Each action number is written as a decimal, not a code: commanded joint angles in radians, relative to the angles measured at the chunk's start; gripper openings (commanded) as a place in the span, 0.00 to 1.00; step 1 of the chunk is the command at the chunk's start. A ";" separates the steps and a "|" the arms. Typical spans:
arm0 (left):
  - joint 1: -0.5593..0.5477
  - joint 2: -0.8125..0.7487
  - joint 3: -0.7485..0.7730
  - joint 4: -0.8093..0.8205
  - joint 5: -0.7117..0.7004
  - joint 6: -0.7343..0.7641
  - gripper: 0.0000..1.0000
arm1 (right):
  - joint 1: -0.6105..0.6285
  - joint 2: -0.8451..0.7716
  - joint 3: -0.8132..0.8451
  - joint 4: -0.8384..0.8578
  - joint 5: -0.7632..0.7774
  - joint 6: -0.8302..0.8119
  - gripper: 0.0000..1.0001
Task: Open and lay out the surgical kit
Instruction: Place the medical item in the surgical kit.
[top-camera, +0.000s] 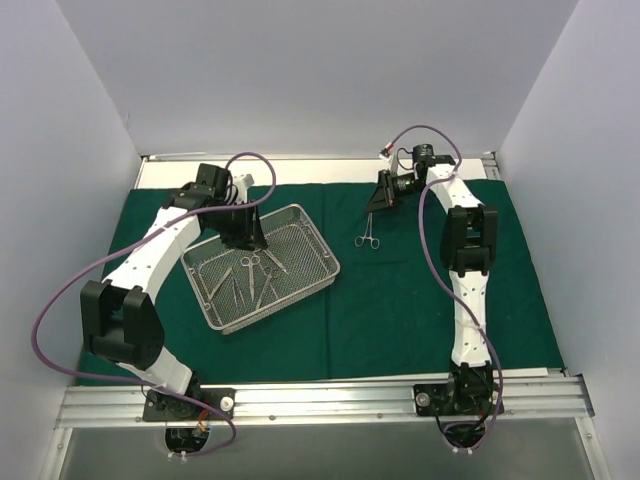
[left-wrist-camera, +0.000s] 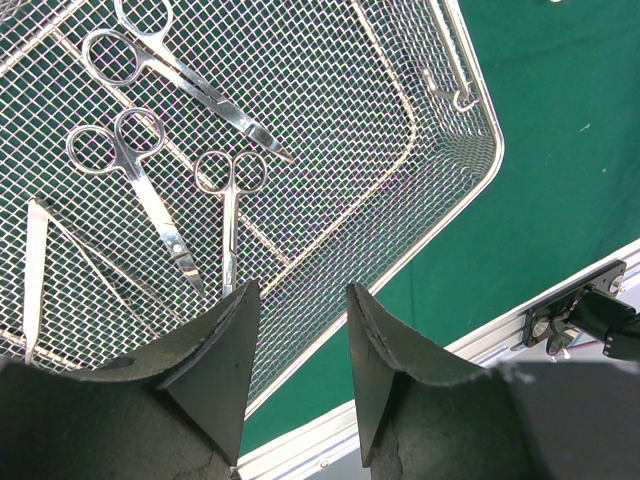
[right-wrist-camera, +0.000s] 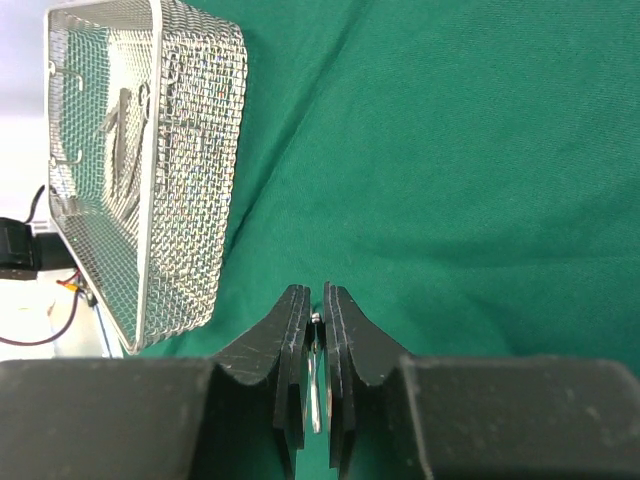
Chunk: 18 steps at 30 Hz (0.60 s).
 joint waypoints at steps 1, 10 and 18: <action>0.011 -0.026 0.001 0.020 0.006 0.002 0.49 | -0.002 0.016 0.040 -0.034 -0.042 -0.009 0.00; 0.029 -0.016 -0.014 0.029 0.012 -0.001 0.49 | 0.003 0.044 0.058 -0.020 -0.005 0.011 0.05; 0.048 -0.018 -0.040 0.040 0.022 -0.004 0.49 | 0.020 0.068 0.087 0.004 0.045 0.045 0.03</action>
